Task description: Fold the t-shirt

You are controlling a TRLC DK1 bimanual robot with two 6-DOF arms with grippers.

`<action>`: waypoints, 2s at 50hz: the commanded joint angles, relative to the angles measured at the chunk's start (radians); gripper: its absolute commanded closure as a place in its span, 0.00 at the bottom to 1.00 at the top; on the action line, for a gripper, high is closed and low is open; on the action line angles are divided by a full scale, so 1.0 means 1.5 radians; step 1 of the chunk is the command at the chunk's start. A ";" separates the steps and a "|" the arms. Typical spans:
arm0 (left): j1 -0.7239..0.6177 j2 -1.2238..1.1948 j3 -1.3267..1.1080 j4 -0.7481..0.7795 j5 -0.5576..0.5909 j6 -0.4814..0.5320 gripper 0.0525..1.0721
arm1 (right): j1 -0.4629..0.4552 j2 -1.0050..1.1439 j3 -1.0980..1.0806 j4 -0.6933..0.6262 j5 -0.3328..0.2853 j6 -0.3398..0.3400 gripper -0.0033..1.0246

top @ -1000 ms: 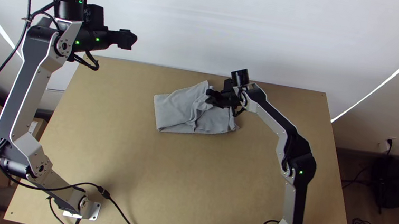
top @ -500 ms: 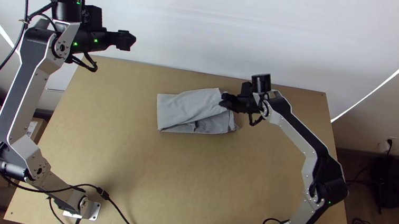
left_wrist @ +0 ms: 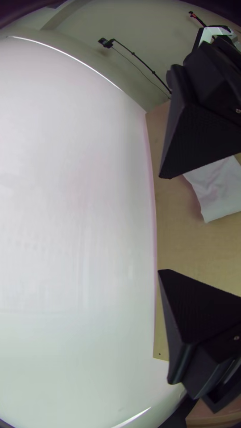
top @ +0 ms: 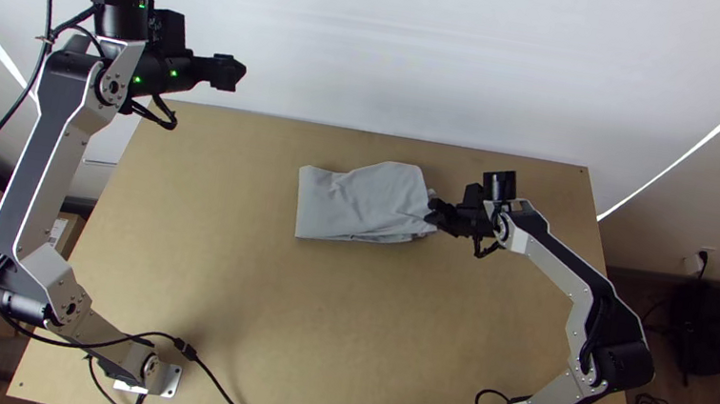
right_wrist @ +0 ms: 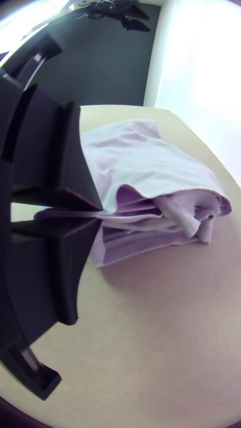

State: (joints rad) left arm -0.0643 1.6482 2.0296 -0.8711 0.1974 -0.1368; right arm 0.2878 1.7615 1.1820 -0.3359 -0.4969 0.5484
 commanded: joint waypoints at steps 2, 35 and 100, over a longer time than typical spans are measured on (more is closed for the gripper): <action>-0.004 -0.012 -0.006 0.009 -0.002 0.013 0.05 | -0.011 -0.012 -0.027 -0.004 -0.005 -0.009 0.74; 0.017 -0.036 -0.015 0.000 -0.002 0.017 0.05 | -0.086 0.163 0.220 -0.108 -0.237 -0.113 0.04; 0.042 -0.047 -0.035 -0.005 -0.001 0.018 0.05 | -0.212 0.275 0.255 -0.045 -0.188 -0.049 0.98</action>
State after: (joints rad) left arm -0.0097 1.6089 1.9961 -0.8742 0.1974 -0.1295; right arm 0.0566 2.2280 1.6131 -0.4500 -0.8066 0.4091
